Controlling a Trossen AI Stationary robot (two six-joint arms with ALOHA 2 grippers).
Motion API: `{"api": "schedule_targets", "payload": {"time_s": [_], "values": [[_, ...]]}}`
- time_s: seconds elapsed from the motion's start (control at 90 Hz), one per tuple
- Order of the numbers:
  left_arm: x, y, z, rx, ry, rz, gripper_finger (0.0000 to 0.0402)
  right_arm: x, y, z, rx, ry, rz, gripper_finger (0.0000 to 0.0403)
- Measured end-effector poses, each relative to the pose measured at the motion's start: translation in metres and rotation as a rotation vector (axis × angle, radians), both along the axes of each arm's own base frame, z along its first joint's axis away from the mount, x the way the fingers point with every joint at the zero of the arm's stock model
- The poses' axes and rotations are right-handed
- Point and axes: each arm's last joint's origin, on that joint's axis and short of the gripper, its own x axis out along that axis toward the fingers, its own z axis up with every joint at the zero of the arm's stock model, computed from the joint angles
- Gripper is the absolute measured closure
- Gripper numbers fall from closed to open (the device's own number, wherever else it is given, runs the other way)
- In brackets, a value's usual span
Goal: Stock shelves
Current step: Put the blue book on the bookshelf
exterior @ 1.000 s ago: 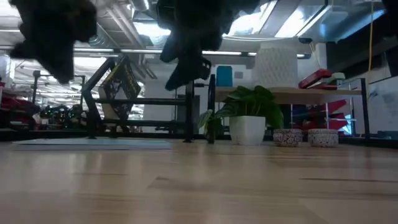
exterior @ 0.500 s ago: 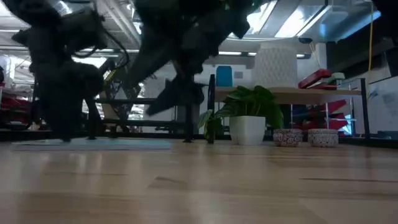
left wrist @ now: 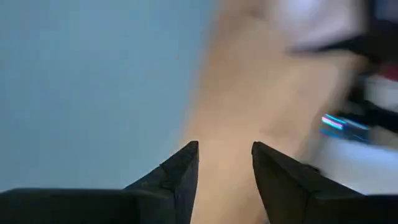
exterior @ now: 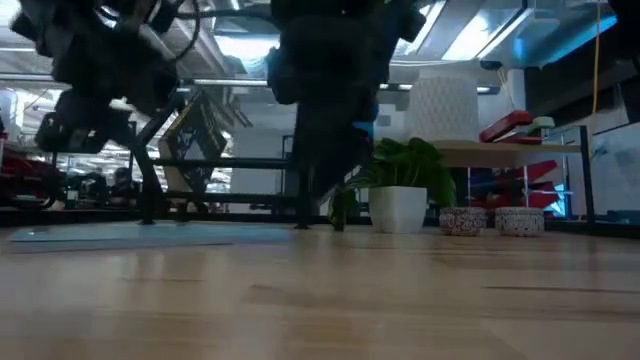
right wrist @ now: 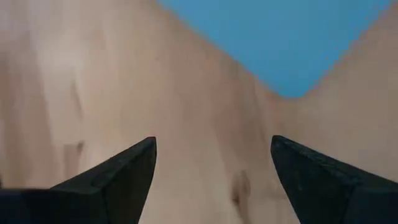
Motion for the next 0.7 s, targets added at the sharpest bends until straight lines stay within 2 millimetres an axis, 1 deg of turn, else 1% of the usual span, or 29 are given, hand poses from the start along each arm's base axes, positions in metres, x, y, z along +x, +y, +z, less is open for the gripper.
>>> {"api": "schedule_targets", "payload": {"time_s": [0.089, 0.167, 0.2, 0.256, 0.311, 0.456, 0.522, 0.6, 0.7], "values": [[-0.013, 0.008, -0.009, 0.109, 0.158, 0.05, 0.0273, 0.005, 0.001, -0.001, 0.037, -0.04, 0.003, 0.0102], [-0.021, 0.015, -0.018, 0.148, 0.24, 0.049, 0.0269, 0.012, 0.001, -0.002, 0.062, -0.097, -0.015, 0.0102], [-0.023, 0.018, -0.022, 0.156, 0.256, 0.044, 0.0265, 0.015, 0.001, -0.006, 0.069, -0.105, -0.027, 0.0102], [-0.024, 0.02, -0.026, 0.161, 0.255, 0.036, 0.0259, 0.022, 0.002, -0.012, 0.081, -0.145, -0.047, 0.0102], [-0.025, 0.022, -0.031, 0.166, 0.253, 0.029, 0.0253, 0.025, 0.002, -0.024, 0.097, -0.125, -0.067, 0.0102], [-0.025, 0.024, -0.044, 0.133, 0.205, 0.046, 0.0239, 0.031, 0.003, -0.046, 0.133, -0.097, -0.107, 0.0102], [-0.025, 0.024, -0.05, 0.099, 0.186, 0.051, 0.0234, 0.032, 0.003, -0.05, 0.141, -0.088, -0.115, 0.0102], [-0.027, 0.023, -0.056, 0.075, 0.191, 0.06, 0.023, 0.033, 0.003, -0.051, 0.145, -0.087, -0.123, 0.0102], [-0.028, 0.021, -0.058, 0.061, 0.187, 0.061, 0.0226, 0.033, 0.003, -0.051, 0.14, -0.092, -0.118, 0.0102]]}}
